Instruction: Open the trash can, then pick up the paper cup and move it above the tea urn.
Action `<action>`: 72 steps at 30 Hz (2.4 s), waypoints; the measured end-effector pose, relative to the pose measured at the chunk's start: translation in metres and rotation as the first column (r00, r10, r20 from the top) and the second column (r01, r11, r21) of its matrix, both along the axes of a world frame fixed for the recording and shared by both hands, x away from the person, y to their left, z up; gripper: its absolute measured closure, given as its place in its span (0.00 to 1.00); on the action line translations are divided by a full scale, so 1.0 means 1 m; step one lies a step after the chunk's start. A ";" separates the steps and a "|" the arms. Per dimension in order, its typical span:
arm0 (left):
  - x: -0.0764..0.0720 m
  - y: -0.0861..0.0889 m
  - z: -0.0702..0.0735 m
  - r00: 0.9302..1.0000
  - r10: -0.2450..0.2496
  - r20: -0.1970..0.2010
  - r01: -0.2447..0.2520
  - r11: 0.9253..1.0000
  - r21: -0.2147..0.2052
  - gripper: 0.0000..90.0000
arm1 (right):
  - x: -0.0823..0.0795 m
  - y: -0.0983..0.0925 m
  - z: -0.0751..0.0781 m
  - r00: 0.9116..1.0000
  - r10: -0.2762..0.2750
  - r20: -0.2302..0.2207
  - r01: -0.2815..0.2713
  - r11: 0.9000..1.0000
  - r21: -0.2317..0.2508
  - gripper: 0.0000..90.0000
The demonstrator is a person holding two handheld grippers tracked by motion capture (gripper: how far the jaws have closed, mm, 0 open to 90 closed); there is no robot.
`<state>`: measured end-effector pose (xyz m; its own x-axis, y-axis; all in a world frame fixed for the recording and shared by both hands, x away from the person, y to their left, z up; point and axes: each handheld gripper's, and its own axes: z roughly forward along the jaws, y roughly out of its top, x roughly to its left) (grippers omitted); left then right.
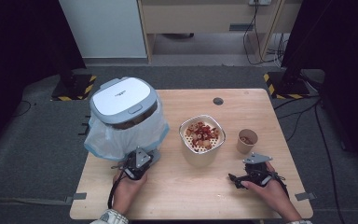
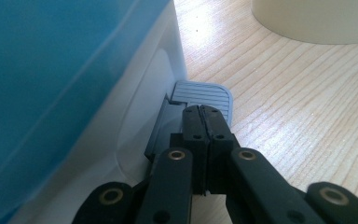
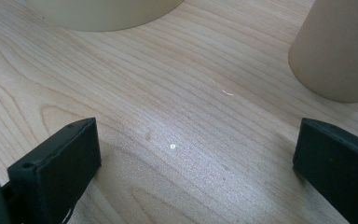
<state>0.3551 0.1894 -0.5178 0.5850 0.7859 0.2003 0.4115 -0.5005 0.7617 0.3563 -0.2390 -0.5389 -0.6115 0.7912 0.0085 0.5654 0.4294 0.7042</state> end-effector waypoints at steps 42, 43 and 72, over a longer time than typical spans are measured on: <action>0.003 0.000 -0.007 0.999 -0.003 -0.037 0.003 1.000 0.004 0.98 | -0.002 -0.009 0.009 1.000 0.010 0.006 -0.010 1.000 0.023 0.05; 0.003 0.000 -0.007 0.999 -0.003 -0.037 0.003 1.000 0.004 0.98 | -0.003 -0.010 0.010 1.000 0.003 0.011 -0.003 1.000 0.021 0.05; 0.003 -0.001 -0.007 1.000 -0.003 -0.030 0.004 1.000 0.016 0.98 | 0.029 -0.036 0.027 0.986 -0.145 0.082 0.141 0.989 0.050 0.05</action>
<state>0.3578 0.1883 -0.5244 0.5936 0.7807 0.1951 0.4323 -0.5139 0.7409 0.3854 -0.2755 -0.5122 -0.4917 0.8708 -0.0026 0.5559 0.3162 0.7687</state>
